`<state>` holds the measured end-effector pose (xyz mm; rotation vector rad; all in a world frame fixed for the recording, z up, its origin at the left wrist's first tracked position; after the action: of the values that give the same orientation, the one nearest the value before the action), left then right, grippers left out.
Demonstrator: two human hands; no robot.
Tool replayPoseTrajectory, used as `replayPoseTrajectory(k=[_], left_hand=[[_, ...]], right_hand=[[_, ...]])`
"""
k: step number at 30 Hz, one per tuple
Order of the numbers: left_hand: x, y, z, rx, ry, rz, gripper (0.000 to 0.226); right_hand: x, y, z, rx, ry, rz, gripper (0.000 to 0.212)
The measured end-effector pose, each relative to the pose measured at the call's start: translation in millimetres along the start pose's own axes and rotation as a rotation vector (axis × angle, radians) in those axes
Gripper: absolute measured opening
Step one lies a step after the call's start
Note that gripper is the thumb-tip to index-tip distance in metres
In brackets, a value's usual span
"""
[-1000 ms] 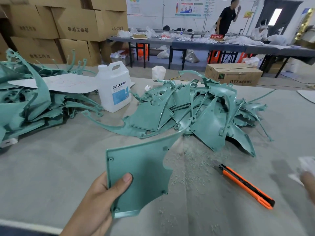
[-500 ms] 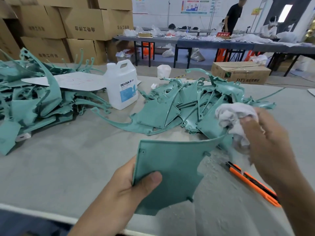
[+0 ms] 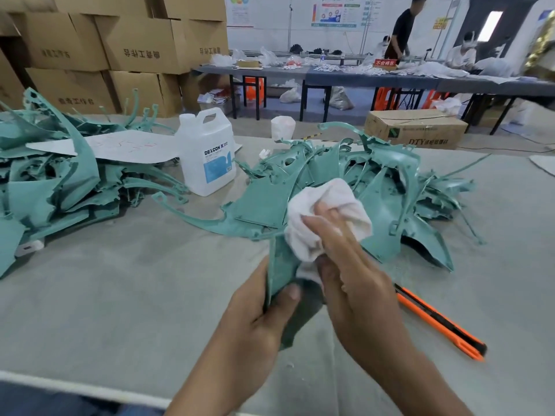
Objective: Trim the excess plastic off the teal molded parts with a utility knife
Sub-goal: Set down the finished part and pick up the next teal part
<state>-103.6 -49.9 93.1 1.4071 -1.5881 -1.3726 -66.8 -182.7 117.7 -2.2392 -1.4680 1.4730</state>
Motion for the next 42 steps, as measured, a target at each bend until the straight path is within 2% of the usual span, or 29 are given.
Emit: replayPoseTrajectory(k=[2, 4, 6, 8, 9, 11, 13, 14, 17, 18, 21, 23, 26, 27, 28, 30, 31, 34, 36, 37, 39, 41, 42], left_hand=[[-9.2, 6.7, -12.5, 0.025, -0.003, 0.103, 0.038], [-10.8, -2.9, -15.4, 0.023, 0.022, 0.290, 0.033], [-5.4, -7.4, -21.9, -0.111, 0.041, 0.479, 0.039], [-8.8, -15.1, -24.4, -0.198, 0.193, 0.686, 0.048], [-13.3, -15.2, -24.1, -0.180, 0.266, 0.716, 0.043], [-10.2, -10.3, -24.4, -0.111, 0.275, 0.716, 0.035], [-1.8, -6.8, -23.6, -0.063, 0.216, 0.699, 0.037], [-0.2, -7.6, -23.6, -0.060, 0.194, 0.686, 0.043], [-4.2, -10.2, -23.9, -0.141, 0.229, 0.591, 0.067], [-5.6, -10.7, -23.5, -0.134, 0.211, 0.574, 0.072], [-2.1, -7.4, -20.1, -0.013, 0.139, 0.490, 0.062], [2.0, -6.3, -16.9, 0.055, 0.099, 0.257, 0.059], [11.2, -11.1, -20.3, 0.062, -0.062, -0.089, 0.060], [12.6, -12.1, -21.1, 0.052, -0.101, -0.218, 0.053], [13.1, -13.8, -21.2, 0.045, -0.129, -0.296, 0.045], [10.1, -21.4, -18.9, 0.027, -0.092, -0.256, 0.035], [5.1, -25.1, -16.8, 0.033, 0.014, -0.225, 0.028], [-12.3, -45.9, -8.9, -0.013, 0.421, -0.110, 0.016], [-16.3, -58.8, -6.9, -0.125, 0.540, 0.109, 0.009], [-15.3, -62.2, -6.6, -0.193, 0.555, 0.173, 0.010], [-11.5, -69.6, -6.1, -0.306, 0.512, 0.208, 0.040], [-0.9, -74.8, -9.9, -0.369, 0.313, 0.336, 0.055], [8.3, -73.3, -12.2, -0.380, 0.169, 0.440, 0.052]], right_hand=[[-6.5, 11.0, -1.5, 0.118, 0.080, -0.039, 0.050], [10.2, -6.2, 7.0, 0.029, 0.046, -0.023, 0.046], [35.0, -22.5, 24.1, -0.097, 0.003, -0.074, 0.038], [46.1, -22.3, 34.1, -0.151, -0.024, -0.096, 0.038], [45.5, -16.2, 32.4, -0.142, -0.022, -0.040, 0.039], [38.2, 7.0, 27.5, 0.034, -0.010, 0.015, 0.052], [31.2, 20.3, 21.9, 0.198, 0.015, -0.054, 0.051], [31.8, 15.9, 19.5, 0.206, 0.032, -0.074, 0.048], [49.3, -12.6, 27.9, -0.068, 0.019, 0.018, 0.047], [49.9, -13.9, 30.4, -0.088, 0.010, -0.015, 0.042], [33.8, 8.9, 18.4, 0.303, 0.033, -0.358, 0.017], [23.5, 17.1, 14.8, 0.427, 0.049, -0.589, 0.036], [29.5, 6.2, 15.0, 0.407, -0.045, -1.057, 0.069], [30.5, 6.1, 18.6, 0.439, -0.036, -1.131, 0.069], [29.4, 8.6, 20.6, 0.479, -0.005, -1.168, 0.060], [27.4, 23.3, 25.4, 0.584, 0.138, -1.208, 0.033], [26.3, 33.1, 29.7, 0.626, 0.227, -1.201, 0.027], [23.5, 45.7, 36.7, 0.646, 0.350, -1.200, 0.022], [25.1, 48.9, 41.3, 0.651, 0.377, -1.221, 0.023], [27.2, 51.0, 42.9, 0.662, 0.390, -1.226, 0.027], [32.6, 55.0, 45.6, 0.683, 0.411, -1.225, 0.032], [38.6, 55.2, 48.1, 0.713, 0.417, -1.220, 0.032], [42.1, 55.0, 49.9, 0.722, 0.410, -1.226, 0.035]])
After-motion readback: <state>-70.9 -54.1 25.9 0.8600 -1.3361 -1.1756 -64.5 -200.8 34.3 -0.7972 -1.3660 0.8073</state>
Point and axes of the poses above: each hand's wrist, its own z-axis away from the middle knuckle, its own x-axis out of the palm, y = z × x, the point moved 3 cm from there along -z, towards the middle knuckle, and after that the axes turned 13 degrees about -y, right-handed, at the moved point
